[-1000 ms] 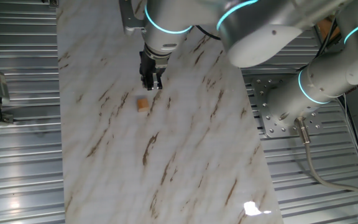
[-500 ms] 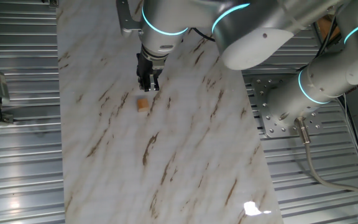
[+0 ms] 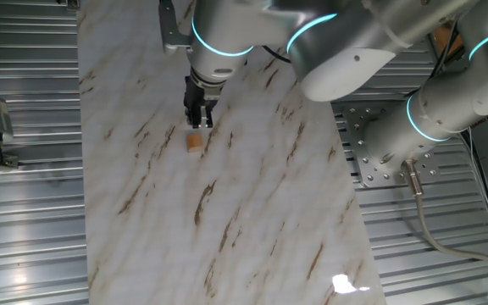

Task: Use the gripper to push the small block from left to right

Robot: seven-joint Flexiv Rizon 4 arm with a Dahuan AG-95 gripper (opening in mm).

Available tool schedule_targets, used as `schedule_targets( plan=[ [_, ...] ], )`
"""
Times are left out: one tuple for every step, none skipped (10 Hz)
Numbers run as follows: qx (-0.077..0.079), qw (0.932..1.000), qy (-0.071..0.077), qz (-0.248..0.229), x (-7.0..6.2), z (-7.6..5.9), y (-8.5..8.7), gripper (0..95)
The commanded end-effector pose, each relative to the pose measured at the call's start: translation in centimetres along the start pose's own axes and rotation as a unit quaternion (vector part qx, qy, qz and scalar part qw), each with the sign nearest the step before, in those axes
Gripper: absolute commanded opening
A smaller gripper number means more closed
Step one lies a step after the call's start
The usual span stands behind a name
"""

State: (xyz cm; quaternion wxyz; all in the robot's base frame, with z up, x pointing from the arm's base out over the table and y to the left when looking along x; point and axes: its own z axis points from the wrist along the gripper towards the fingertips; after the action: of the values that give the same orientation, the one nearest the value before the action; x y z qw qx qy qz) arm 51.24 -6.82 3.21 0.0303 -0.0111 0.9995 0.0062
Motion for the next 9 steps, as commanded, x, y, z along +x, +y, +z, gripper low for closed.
schedule_targets(
  plan=[
    [-0.004, 1.0, -0.001, 0.004, 0.0, 0.4, 0.0, 0.0],
    [-0.007, 0.9999, -0.002, 0.008, 0.0, 0.7, 0.2, 0.0],
    [-0.006, 0.9999, -0.002, 0.008, 0.0, 0.7, 0.3, 0.0],
    [-0.006, 0.9999, -0.002, 0.01, 0.0, 0.8, 0.4, 0.0],
    [-0.008, 0.9999, 0.0, 0.014, 0.1, 0.9, 0.5, 0.0],
    [-0.012, 0.9998, 0.0, 0.018, 0.2, 0.9, 0.7, 0.0],
    [-0.012, 0.9997, 0.001, 0.019, 0.2, 1.0, 0.8, 0.0],
    [-0.012, 0.9997, 0.001, 0.021, 0.3, 1.0, 1.0, 0.0],
    [-0.012, 0.9997, 0.002, 0.021, 0.3, 1.0, 1.2, 0.0]
  ],
)
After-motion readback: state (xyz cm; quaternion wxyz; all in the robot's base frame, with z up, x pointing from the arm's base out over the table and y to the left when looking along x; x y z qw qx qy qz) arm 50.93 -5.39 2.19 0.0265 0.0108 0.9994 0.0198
